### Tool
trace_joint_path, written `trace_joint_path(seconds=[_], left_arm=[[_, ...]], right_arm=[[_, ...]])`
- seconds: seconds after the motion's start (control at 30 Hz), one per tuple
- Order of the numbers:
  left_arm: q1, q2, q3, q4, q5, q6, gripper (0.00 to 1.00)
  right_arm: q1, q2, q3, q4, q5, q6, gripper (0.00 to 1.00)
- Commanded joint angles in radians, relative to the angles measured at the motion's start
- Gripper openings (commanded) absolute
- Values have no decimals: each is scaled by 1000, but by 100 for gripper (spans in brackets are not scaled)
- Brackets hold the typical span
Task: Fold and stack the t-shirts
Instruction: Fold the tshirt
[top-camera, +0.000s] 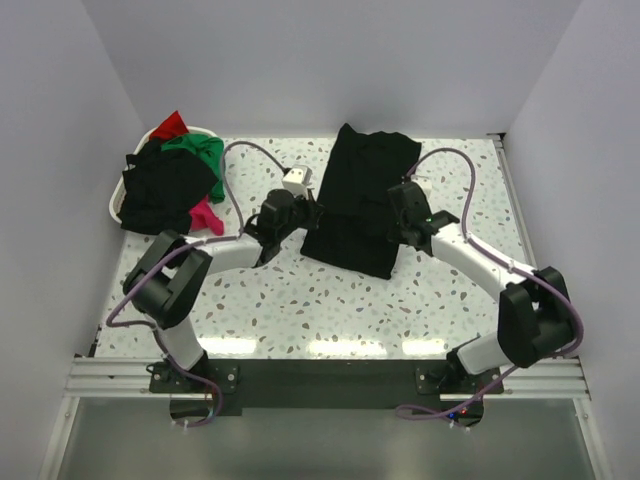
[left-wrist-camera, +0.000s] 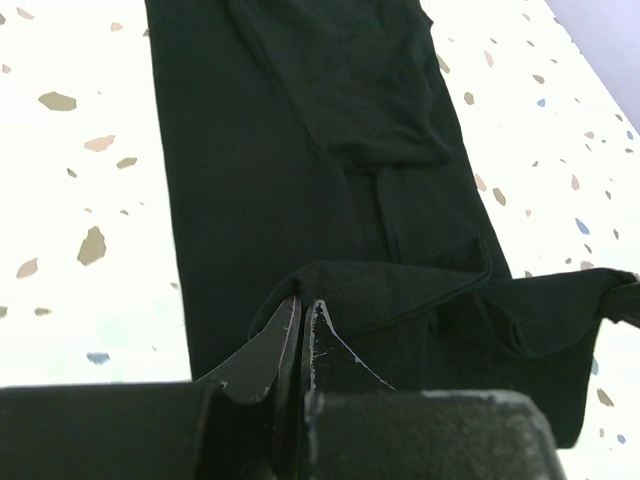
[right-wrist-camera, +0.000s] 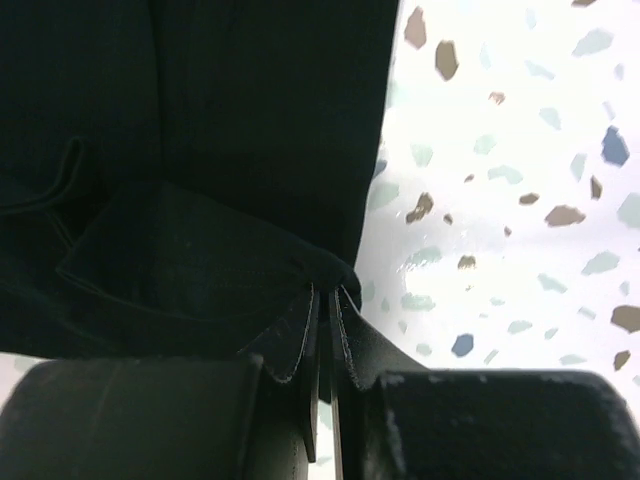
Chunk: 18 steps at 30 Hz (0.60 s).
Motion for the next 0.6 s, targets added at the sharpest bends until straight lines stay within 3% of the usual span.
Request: trace_joint_path(seconds=[0.0,0.57], left_arm=[[47,66,98,74,77,44,0],[152,344,395,42,229,70,0]], right_arm=[[-38,32,74,38,57,-30,0],[-146,307,276,58,10,-66,0]])
